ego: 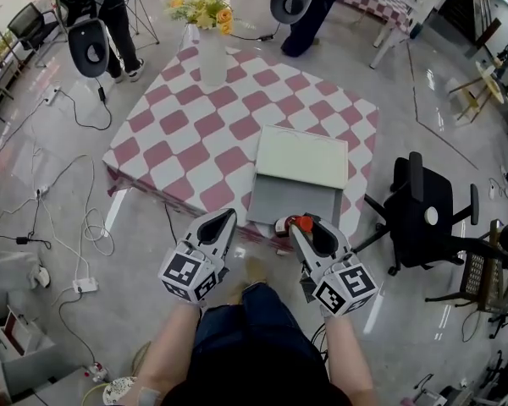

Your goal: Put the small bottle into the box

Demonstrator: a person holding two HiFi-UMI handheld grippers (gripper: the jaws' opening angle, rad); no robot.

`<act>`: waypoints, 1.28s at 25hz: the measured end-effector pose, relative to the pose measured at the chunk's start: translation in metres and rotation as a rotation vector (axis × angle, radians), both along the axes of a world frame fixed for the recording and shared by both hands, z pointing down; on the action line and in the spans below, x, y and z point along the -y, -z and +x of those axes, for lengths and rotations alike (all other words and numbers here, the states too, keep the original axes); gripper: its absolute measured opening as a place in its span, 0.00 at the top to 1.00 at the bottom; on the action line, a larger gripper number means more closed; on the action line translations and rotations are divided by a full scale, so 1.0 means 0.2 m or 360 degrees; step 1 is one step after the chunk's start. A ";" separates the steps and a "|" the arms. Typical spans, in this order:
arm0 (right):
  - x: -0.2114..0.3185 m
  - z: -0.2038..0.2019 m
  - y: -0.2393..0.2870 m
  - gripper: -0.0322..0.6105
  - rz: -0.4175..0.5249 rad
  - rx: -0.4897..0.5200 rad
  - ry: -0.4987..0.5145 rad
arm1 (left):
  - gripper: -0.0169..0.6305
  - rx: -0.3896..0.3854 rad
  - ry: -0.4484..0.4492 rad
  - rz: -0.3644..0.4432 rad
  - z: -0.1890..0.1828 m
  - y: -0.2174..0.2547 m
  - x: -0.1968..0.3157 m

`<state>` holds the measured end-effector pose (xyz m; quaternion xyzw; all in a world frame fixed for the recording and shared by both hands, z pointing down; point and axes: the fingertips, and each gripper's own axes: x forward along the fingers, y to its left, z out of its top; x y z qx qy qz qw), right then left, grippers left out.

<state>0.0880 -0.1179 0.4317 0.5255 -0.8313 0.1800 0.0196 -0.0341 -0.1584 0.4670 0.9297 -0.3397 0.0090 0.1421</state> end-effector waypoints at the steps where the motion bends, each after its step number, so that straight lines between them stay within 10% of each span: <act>1: 0.03 0.00 0.01 0.72 0.0000 0.0004 0.0014 | 0.97 0.0000 0.0010 0.0000 0.00 0.00 0.02; 32: 0.40 -0.17 -0.29 0.72 -0.0187 -0.0259 0.0395 | 0.97 0.0017 0.0126 -0.0129 0.06 -0.22 0.28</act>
